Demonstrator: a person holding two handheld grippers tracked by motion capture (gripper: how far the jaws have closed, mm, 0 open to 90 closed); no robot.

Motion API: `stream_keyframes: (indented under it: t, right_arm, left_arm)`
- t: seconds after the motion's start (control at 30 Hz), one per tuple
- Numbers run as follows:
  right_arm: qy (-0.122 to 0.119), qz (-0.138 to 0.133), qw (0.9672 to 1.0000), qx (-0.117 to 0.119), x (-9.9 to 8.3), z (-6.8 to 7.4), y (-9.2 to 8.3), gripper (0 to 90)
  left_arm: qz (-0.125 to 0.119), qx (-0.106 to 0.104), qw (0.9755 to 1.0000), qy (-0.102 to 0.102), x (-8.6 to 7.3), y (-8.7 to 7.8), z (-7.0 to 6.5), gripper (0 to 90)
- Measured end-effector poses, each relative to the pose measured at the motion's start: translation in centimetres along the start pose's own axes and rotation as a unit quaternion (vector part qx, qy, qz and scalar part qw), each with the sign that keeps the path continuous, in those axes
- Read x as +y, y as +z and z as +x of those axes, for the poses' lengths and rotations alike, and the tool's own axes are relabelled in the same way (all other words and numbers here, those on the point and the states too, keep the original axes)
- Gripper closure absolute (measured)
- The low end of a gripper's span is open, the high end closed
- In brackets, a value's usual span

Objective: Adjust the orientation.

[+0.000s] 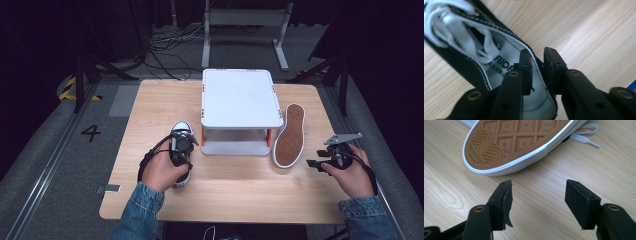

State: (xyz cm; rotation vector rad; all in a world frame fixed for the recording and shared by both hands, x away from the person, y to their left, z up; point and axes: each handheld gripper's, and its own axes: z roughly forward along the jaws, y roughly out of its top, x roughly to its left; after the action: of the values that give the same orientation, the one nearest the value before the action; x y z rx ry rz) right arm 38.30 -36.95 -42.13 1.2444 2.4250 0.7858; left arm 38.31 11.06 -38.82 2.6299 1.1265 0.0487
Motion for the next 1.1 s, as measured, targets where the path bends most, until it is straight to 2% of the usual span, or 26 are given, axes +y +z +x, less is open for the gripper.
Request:
stream_keyframes:
  t: [0.03, 0.07, 0.1, 0.13, 0.2, 0.23, 0.27, 0.3, 0.37, 0.4, 0.43, 0.47, 0.5, 0.53, 0.57, 0.6, 0.63, 0.7, 0.77, 0.87, 0.97, 1.0, 1.03, 1.07, 1.1]
  right_arm:
    - [0.0, 0.0, 1.0, 0.0, 0.0, 0.0, 0.0, 40.2]
    - [0.0, 0.0, 1.0, 0.0, 0.0, 0.0, 0.0, 40.2]
    - [0.0, 0.0, 1.0, -0.001, 0.0, 0.0, -0.1, 40.2]
    - [0.0, 0.0, 1.0, -0.001, 0.0, 0.0, -0.1, 40.2]
    - [0.001, -0.002, 1.0, -0.001, -0.1, 0.0, -0.2, 40.2]
    - [0.002, -0.001, 1.0, -0.001, -0.1, 0.0, -0.2, 40.2]
    - [0.002, -0.001, 1.0, -0.001, -0.1, 0.0, -0.2, 40.2]
    - [0.003, 0.0, 1.0, -0.004, -0.2, 0.0, -0.2, 40.2]
    - [0.003, 0.001, 1.0, -0.003, -0.3, 0.0, -0.2, 40.2]
    - [0.003, 0.001, 1.0, -0.003, -0.3, 0.0, -0.2, 40.2]
    - [0.005, 0.002, 1.0, -0.004, -0.5, 0.0, -0.2, 40.1]
    - [0.004, 0.003, 1.0, -0.005, -0.5, 0.0, -0.3, 40.1]
    - [0.006, 0.003, 1.0, -0.004, -0.6, 0.0, -0.3, 40.1]
    - [0.006, 0.003, 1.0, -0.004, -0.6, 0.0, -0.3, 40.1]
    - [0.007, 0.003, 1.0, -0.005, -0.7, 0.0, -0.3, 40.1]
    - [0.007, 0.004, 1.0, -0.005, -0.8, 0.0, -0.4, 40.0]
    - [0.008, 0.005, 0.9999, -0.007, -0.9, 0.0, -0.5, 40.0]
    - [0.01, 0.004, 0.9999, -0.009, -1.2, -0.1, -0.6, 39.9]
    - [0.014, 0.005, 0.9998, -0.011, -1.4, -0.2, -0.7, 39.8]
    - [0.015, 0.007, 0.9998, -0.011, -1.7, -0.1, -0.7, 39.8]
    - [0.015, 0.008, 0.9998, -0.012, -2.1, -0.1, -0.8, 39.6]
    - [0.017, 0.008, 0.9998, -0.011, -2.2, -0.1, -0.9, 39.6]
    - [0.016, 0.009, 0.9997, -0.014, -2.4, -0.1, -1.0, 39.4]
    - [0.018, 0.009, 0.9997, -0.013, -2.5, -0.1, -1.0, 39.4]
    - [0.018, 0.009, 0.9997, -0.014, -2.6, -0.2, -1.0, 39.4]
  left_arm:
    - [0.002, -0.008, 1.0, 0.004, 0.1, 0.1, 0.0, 69.9]
    - [-0.004, -0.034, 0.9994, 0.001, 0.1, 0.2, 0.1, 69.9]
    - [-0.013, -0.047, 0.9988, 0.0, 0.1, 0.1, 0.2, 55.6]
    - [-0.029, -0.049, 0.9984, 0.001, 0.0, -0.2, 0.4, 55.6]
    - [-0.078, -0.056, 0.9954, -0.008, -0.6, -1.9, 1.1, 50.2]
    - [-0.09, -0.049, 0.9947, -0.012, -0.8, -2.4, 1.2, 49.3]
    - [-0.09, -0.049, 0.9947, -0.012, -0.8, -2.4, 1.2, 48.7]
    - [-0.101, -0.023, 0.9944, -0.023, -1.2, -3.2, 1.7, 48.5]
    - [-0.103, 0.019, 0.9941, -0.028, -1.4, -3.5, 2.3, 45.3]
    - [-0.103, 0.019, 0.9941, -0.028, -1.4, -3.5, 2.3, 41.7]
    - [-0.107, 0.049, 0.9925, -0.032, -1.4, -3.6, 2.6, 36.8]
    - [-0.109, 0.068, 0.9913, -0.031, -1.4, -3.6, 3.0, 32.6]
    - [-0.107, 0.101, 0.9889, -0.019, -1.3, -3.3, 3.7, 30.3]
    - [-0.107, 0.101, 0.9889, -0.019, -1.3, -3.3, 3.7, 29.6]
    - [-0.091, 0.119, 0.9886, -0.009, -1.2, -3.0, 4.0, 29.6]
    - [-0.079, 0.123, 0.9892, 0.002, -1.1, -2.6, 4.3, 28.6]
    - [-0.07, 0.129, 0.9889, 0.024, -0.9, -2.2, 4.5, 26.7]
    - [-0.063, 0.12, 0.9899, 0.043, -0.5, -1.6, 4.6, 24.2]
    - [-0.055, 0.117, 0.9895, 0.065, 0.2, -0.9, 4.6, 23.4]
    - [-0.047, 0.125, 0.9879, 0.078, 1.3, 0.1, 4.9, 24.0]
    - [-0.027, 0.117, 0.9903, 0.07, 2.4, 1.3, 5.9, 20.8]
    - [-0.014, 0.114, 0.9896, 0.086, 2.8, 2.0, 6.3, 20.3]
    - [-0.01, 0.106, 0.99, 0.093, 3.0, 2.5, 6.5, 21.5]
    - [-0.008, 0.1, 0.9903, 0.097, 3.1, 2.9, 6.7, 27.2]
    - [-0.003, 0.105, 0.9903, 0.091, 3.4, 3.0, 6.7, 33.4]
